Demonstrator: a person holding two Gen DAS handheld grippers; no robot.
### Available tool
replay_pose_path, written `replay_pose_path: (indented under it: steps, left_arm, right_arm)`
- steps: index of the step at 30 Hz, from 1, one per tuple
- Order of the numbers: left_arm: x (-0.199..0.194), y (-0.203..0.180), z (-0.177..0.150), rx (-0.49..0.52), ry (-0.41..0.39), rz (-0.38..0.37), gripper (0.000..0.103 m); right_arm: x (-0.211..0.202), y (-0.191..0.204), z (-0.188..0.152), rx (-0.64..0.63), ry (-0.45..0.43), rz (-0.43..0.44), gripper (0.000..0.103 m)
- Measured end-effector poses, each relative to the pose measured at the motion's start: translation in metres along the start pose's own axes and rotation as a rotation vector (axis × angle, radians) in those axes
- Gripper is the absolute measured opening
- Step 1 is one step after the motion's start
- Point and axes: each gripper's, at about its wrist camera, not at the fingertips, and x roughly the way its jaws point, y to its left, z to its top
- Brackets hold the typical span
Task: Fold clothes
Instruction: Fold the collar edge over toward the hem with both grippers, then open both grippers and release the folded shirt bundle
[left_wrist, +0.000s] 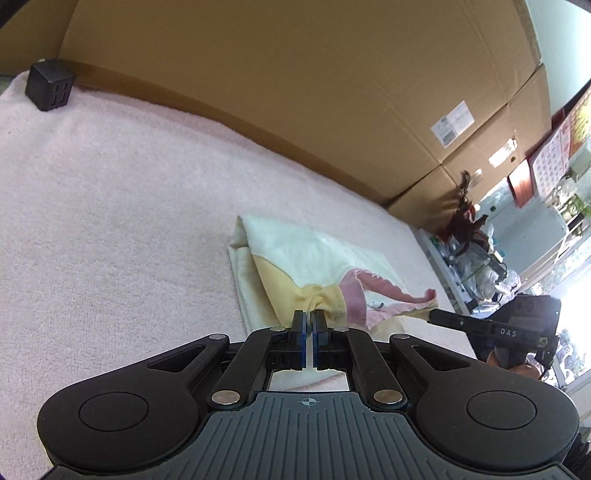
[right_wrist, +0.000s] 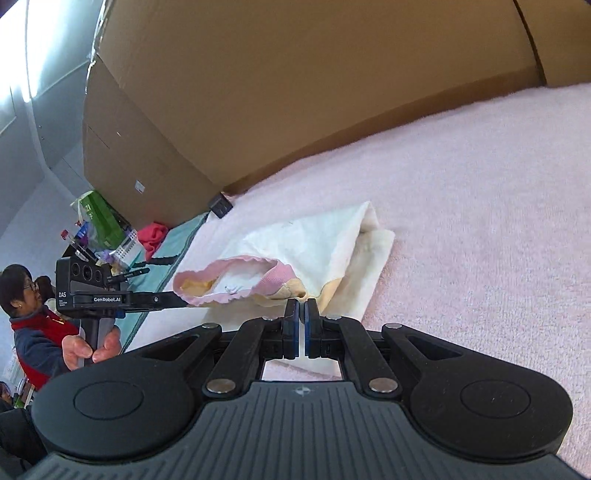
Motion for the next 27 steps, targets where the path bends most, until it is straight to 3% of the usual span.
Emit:
replay_pose_path:
  steps: [3, 6, 9, 10, 13, 14, 17, 23, 24, 27]
  left_arm:
    - [0.000, -0.003, -0.002, 0.015, 0.018, -0.013, 0.000]
    - [0.013, 0.005, -0.014, -0.020, 0.088, -0.012, 0.000]
    - [0.014, 0.010, -0.021, -0.038, 0.105, -0.005, 0.009]
    - [0.012, 0.011, -0.021, -0.045, 0.101, -0.007, 0.023]
    - [0.000, 0.012, -0.014, -0.080, 0.068, -0.023, 0.031]
    - [-0.004, 0.012, -0.011, -0.099, 0.053, -0.034, 0.049]
    - [-0.006, 0.011, -0.002, -0.146, 0.034, -0.065, 0.084]
    - [0.015, 0.011, 0.006, -0.243, 0.087, -0.103, 0.086]
    - [0.019, 0.012, 0.007, -0.264, 0.104, -0.109, 0.086]
    - [0.029, 0.013, 0.007, -0.294, 0.138, -0.122, 0.086]
  right_arm:
    - [-0.012, 0.001, -0.004, -0.034, -0.022, -0.001, 0.003]
    - [-0.010, -0.002, -0.015, -0.042, 0.006, -0.031, 0.003]
    - [-0.009, -0.009, -0.021, 0.018, 0.006, -0.047, 0.007]
    - [-0.010, -0.013, -0.020, 0.065, -0.011, -0.031, 0.007]
    - [-0.011, -0.023, -0.016, 0.224, -0.041, 0.055, 0.019]
    - [-0.011, -0.024, -0.014, 0.265, -0.036, 0.063, 0.019]
    - [-0.004, -0.029, -0.011, 0.377, -0.015, 0.064, 0.019]
    - [0.015, -0.035, 0.000, 0.424, 0.010, -0.009, 0.019]
    - [0.018, -0.037, 0.002, 0.432, 0.013, -0.008, 0.022]
    - [0.023, -0.040, 0.007, 0.444, 0.015, -0.018, 0.044]
